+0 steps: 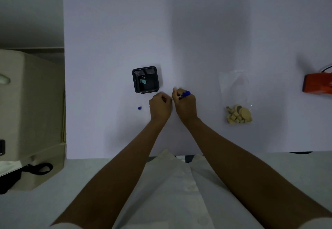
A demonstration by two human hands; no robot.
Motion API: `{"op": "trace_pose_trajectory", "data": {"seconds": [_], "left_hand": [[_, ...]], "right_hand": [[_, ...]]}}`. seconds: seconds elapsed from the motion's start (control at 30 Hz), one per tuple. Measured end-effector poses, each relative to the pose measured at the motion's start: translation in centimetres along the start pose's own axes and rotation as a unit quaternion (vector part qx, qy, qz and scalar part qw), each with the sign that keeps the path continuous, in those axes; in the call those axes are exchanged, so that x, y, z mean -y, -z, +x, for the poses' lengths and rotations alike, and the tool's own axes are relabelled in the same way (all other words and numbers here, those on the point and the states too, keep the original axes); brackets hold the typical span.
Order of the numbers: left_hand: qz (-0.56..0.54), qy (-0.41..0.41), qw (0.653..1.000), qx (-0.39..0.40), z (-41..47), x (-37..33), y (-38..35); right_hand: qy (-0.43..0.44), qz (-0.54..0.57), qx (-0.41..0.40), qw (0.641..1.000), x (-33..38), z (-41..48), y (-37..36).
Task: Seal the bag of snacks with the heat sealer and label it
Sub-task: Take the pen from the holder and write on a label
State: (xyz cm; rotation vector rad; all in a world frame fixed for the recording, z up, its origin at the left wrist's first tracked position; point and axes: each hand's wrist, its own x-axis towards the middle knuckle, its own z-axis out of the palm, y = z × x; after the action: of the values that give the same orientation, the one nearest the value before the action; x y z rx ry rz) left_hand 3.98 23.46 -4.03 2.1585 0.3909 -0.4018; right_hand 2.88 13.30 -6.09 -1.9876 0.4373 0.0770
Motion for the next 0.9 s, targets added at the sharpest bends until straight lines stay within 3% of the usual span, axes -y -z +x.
{"op": "trace_pose_trajectory", "data": {"seconds": [0.9], "left_hand": [[-0.003,0.003,1.000,0.002,0.13,0.10,0.08]], "right_hand": [[0.002,0.006,0.000,1.000,0.65,-0.26,-0.26]]}}
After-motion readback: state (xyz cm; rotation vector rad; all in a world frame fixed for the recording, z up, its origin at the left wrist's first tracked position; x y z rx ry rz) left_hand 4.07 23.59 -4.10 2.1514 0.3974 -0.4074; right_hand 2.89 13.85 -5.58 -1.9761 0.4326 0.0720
